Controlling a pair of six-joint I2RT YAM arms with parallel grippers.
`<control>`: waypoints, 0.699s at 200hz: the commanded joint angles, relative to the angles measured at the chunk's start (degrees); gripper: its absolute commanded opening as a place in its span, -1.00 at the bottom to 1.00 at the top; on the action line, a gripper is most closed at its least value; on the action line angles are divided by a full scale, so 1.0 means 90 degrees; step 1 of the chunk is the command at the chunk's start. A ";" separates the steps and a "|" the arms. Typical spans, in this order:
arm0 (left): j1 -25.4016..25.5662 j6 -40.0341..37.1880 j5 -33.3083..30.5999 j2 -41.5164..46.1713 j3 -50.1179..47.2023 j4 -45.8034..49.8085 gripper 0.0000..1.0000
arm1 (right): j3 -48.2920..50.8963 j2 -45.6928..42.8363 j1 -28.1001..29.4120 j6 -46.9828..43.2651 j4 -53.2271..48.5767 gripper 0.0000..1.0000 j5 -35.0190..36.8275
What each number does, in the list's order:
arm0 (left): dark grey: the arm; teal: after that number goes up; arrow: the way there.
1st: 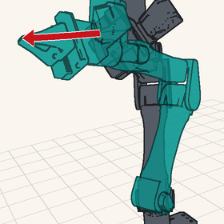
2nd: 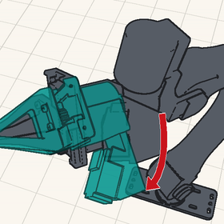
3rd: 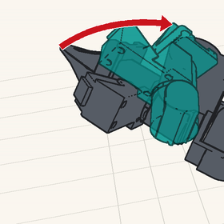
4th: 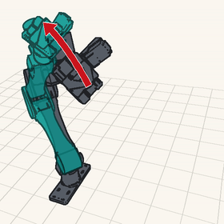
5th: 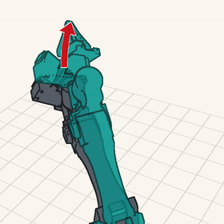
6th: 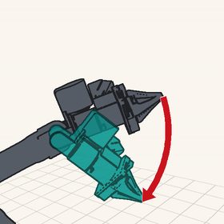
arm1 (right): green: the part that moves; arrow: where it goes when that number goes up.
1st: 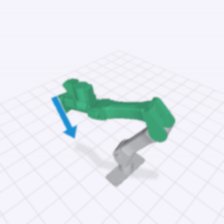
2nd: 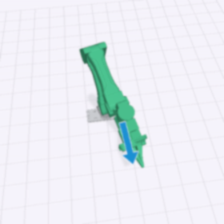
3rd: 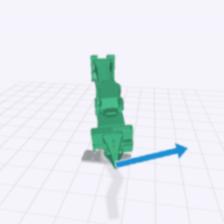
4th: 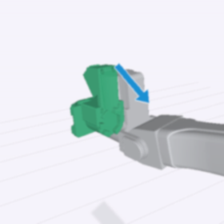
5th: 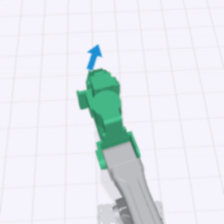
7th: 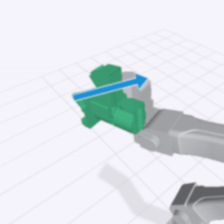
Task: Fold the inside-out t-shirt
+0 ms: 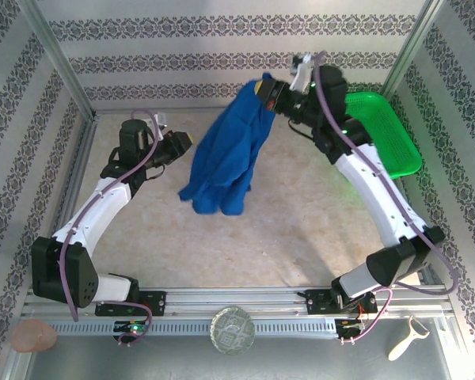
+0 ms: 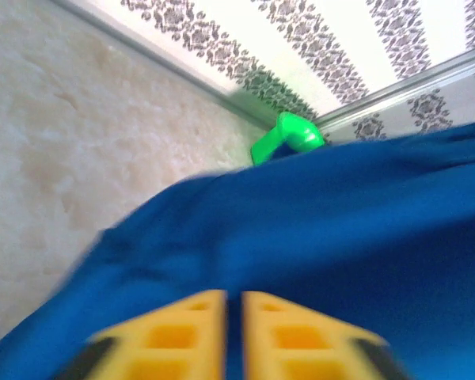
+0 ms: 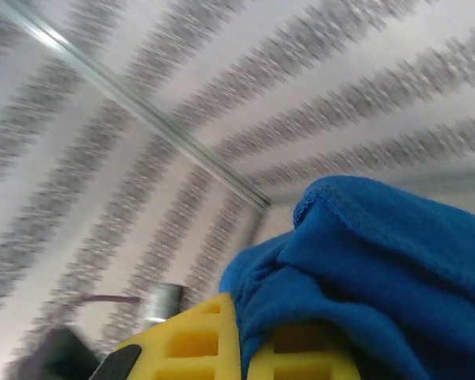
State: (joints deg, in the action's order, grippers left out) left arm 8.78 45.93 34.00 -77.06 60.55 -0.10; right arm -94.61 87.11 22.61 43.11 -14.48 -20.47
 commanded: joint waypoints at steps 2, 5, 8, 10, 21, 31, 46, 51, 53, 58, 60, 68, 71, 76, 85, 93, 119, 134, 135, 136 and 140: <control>-0.0319 0.0284 0.0378 0.0247 -0.0157 -0.0562 -1.00 | 0.0766 0.0239 -0.0261 -0.0003 0.0696 -1.00 0.0363; -0.0352 0.0301 0.0395 0.0253 -0.0172 -0.0573 -1.00 | 0.0881 0.0280 -0.0302 0.0012 0.0734 -1.00 0.0340; -0.0389 0.0321 0.0409 0.0260 -0.0176 -0.0580 -1.00 | 0.0956 0.0303 -0.0331 0.0026 0.0768 -1.00 0.0321; -0.0411 0.0330 0.0416 0.0275 -0.0188 -0.0584 -1.00 | 0.1037 0.0327 -0.0365 0.0046 0.0821 -1.00 0.0288; -0.0505 0.0343 0.0469 0.0309 -0.0210 -0.0594 -1.00 | 0.1282 0.0412 -0.0484 0.0063 0.0881 -1.00 0.0234; -0.0551 0.0326 0.0471 0.0348 -0.0238 -0.0561 -1.00 | 0.1482 0.0456 -0.0579 0.0094 0.0926 -1.00 0.0174; -0.0555 0.0311 0.0505 0.0320 -0.0277 -0.0489 -1.00 | 0.1550 0.0546 -0.0664 -0.0155 0.0674 -0.88 0.0323; -0.0559 0.0324 0.0526 0.0289 -0.0291 -0.0460 -0.85 | 0.1419 0.0608 -0.0687 -0.0375 0.0296 -0.44 0.0541; -0.0556 0.0338 0.0537 0.0270 -0.0306 -0.0458 -0.76 | 0.1347 0.0632 -0.0689 -0.0474 0.0119 -0.24 0.0618; -0.0560 0.0367 0.0566 0.0247 -0.0341 -0.0458 -0.41 | 0.1202 0.0669 -0.0690 -0.0757 -0.0290 0.10 0.0995; -0.0556 0.0378 0.0572 0.0236 -0.0370 -0.0453 -0.28 | 0.1165 0.0679 -0.0680 -0.0869 -0.0507 0.21 0.1163; -0.0555 0.0418 0.0606 0.0222 -0.0447 -0.0415 0.18 | 0.0993 0.0682 -0.0577 -0.1308 -0.1122 0.49 0.1849; -0.0563 0.0416 0.0607 0.0222 -0.0474 -0.0377 0.30 | 0.0957 0.0665 -0.0525 -0.1460 -0.1287 0.52 0.2039; -0.0560 0.0384 0.0593 0.0241 -0.0519 -0.0310 0.41 | 0.0924 0.0628 -0.0446 -0.1690 -0.1483 0.55 0.2228; -0.0559 0.0299 0.0532 0.0287 -0.0614 -0.0170 0.58 | 0.0964 0.0519 -0.0270 -0.2005 -0.1711 0.56 0.2369; -0.0556 0.0202 0.0443 0.0344 -0.0691 -0.0041 0.75 | 0.1061 0.0420 -0.0070 -0.2247 -0.1846 0.55 0.2343; -0.0596 -0.0120 -0.0031 0.0512 -0.0764 0.0581 0.99 | 0.1433 0.0428 0.0890 -0.2732 -0.2082 0.54 0.2055; -0.0749 -0.0136 -0.0305 0.0589 -0.0751 0.0939 0.99 | 0.1510 0.0790 0.1581 -0.2915 -0.2127 0.55 0.1947; -0.0764 -0.0139 -0.0318 0.0596 -0.0747 0.0953 0.99 | 0.1514 0.0819 0.1624 -0.2925 -0.2124 0.55 0.1945; -0.0782 -0.0136 -0.0334 0.0604 -0.0744 0.0970 0.99 | 0.1501 0.0853 0.1665 -0.2935 -0.2123 0.55 0.1939; -0.0854 -0.0126 -0.0376 0.0626 -0.0742 0.1046 0.99 | 0.1465 0.1001 0.1827 -0.2976 -0.2161 0.55 0.1921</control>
State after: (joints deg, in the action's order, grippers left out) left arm 3.70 46.74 34.74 -74.35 53.74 3.68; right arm -82.70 91.94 31.62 22.61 -29.30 -2.83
